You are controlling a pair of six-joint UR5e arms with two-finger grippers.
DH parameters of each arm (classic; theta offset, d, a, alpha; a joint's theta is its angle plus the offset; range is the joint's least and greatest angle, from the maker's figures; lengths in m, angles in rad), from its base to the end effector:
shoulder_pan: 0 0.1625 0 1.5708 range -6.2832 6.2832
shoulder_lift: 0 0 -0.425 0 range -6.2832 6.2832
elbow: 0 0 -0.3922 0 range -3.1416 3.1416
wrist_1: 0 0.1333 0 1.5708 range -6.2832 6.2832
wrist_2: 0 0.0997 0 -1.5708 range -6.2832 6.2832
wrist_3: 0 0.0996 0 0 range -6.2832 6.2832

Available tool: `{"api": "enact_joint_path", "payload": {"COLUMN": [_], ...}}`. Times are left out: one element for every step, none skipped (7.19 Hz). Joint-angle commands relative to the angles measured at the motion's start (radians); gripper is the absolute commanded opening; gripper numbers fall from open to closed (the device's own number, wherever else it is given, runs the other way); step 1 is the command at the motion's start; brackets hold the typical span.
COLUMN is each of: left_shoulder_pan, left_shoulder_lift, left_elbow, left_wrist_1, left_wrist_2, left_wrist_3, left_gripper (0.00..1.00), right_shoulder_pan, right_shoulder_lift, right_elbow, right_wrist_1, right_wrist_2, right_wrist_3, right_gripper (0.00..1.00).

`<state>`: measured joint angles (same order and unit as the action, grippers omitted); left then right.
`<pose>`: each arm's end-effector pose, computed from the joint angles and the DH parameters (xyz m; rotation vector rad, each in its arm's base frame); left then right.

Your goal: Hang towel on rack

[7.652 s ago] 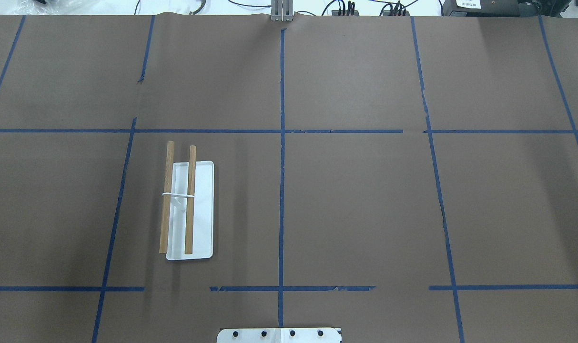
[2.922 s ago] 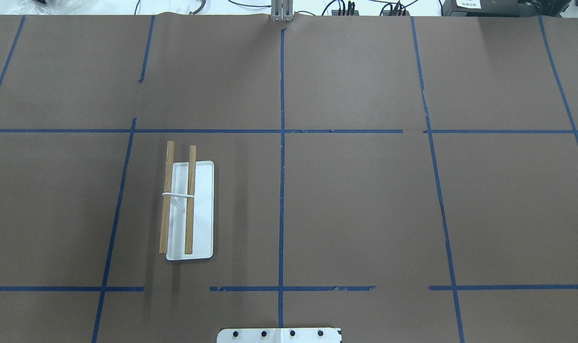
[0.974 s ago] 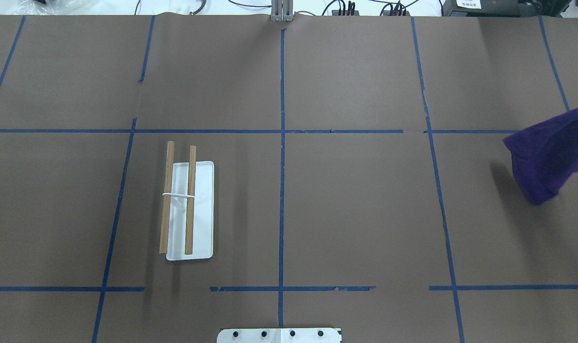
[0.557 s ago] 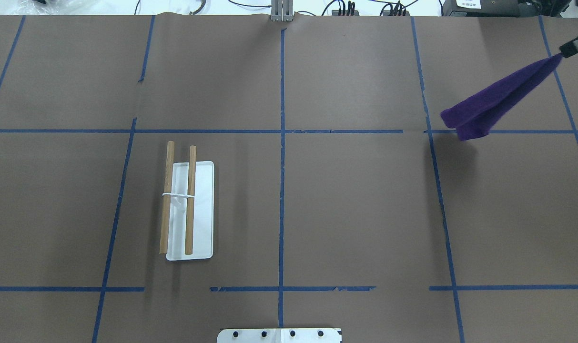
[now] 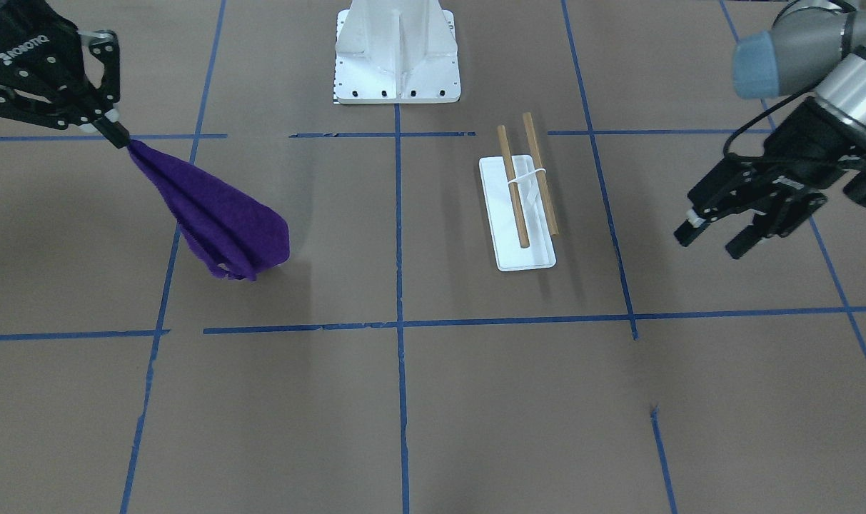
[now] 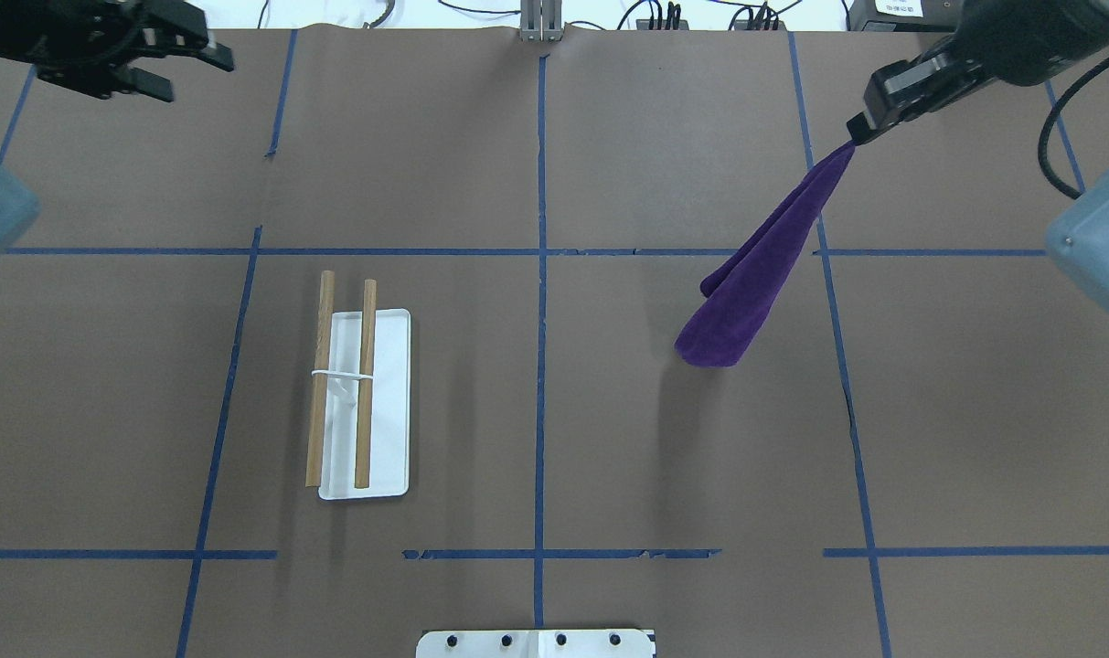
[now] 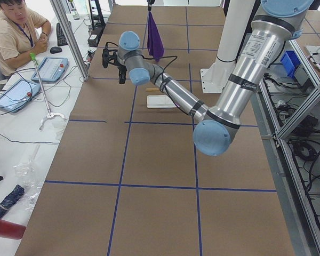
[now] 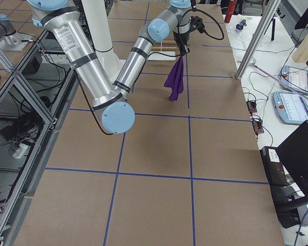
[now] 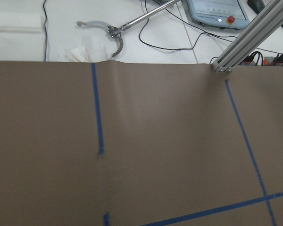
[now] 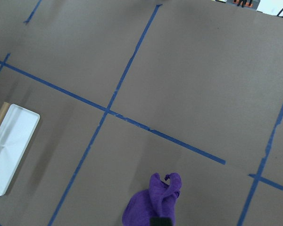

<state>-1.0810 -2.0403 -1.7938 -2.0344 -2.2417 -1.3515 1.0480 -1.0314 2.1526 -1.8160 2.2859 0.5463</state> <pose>0.2220 -0.5681 0.2313 0.1996 1.2418 -0.3587 -0.1959 -0.4761 0.1455 0.3800 -1.0008 -0.2917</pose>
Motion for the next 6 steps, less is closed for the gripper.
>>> {"api": "enact_joint_path", "payload": {"left_shoulder_pan": [0.154,0.197,0.246,0.301,0.337,0.360], "left_shoulder_lift": [-0.133,-0.221,-0.300,-0.342,-0.375,-0.377], "left_elbow": [0.007,0.023,0.052,0.086,0.120,0.119], "left_wrist_1": [0.121,0.216,0.258,0.257,0.256,0.256], "left_wrist_2": [0.162,0.174,0.210,0.250,0.264,0.263], "left_wrist_3": [-0.344,-0.447,-0.563,-0.634,-0.665,-0.667], "left_gripper": [0.74,0.75,0.75,0.75,0.75,0.74], "right_shoulder_pan": [-0.130,-0.135,-0.157,-0.181,-0.190,-0.207], "right_shoulder_lift": [0.017,0.036,0.043,0.048,0.057,0.076], "right_elbow": [0.003,0.004,0.013,0.016,0.016,0.018], "right_wrist_1": [0.154,0.194,0.237,0.274,0.282,0.282], "right_wrist_2": [-0.130,-0.132,-0.163,-0.189,-0.190,-0.204], "right_wrist_3": [0.229,0.315,0.384,0.412,0.411,0.411], "right_gripper": [0.00,0.00,0.00,0.00,0.00,0.00]}}
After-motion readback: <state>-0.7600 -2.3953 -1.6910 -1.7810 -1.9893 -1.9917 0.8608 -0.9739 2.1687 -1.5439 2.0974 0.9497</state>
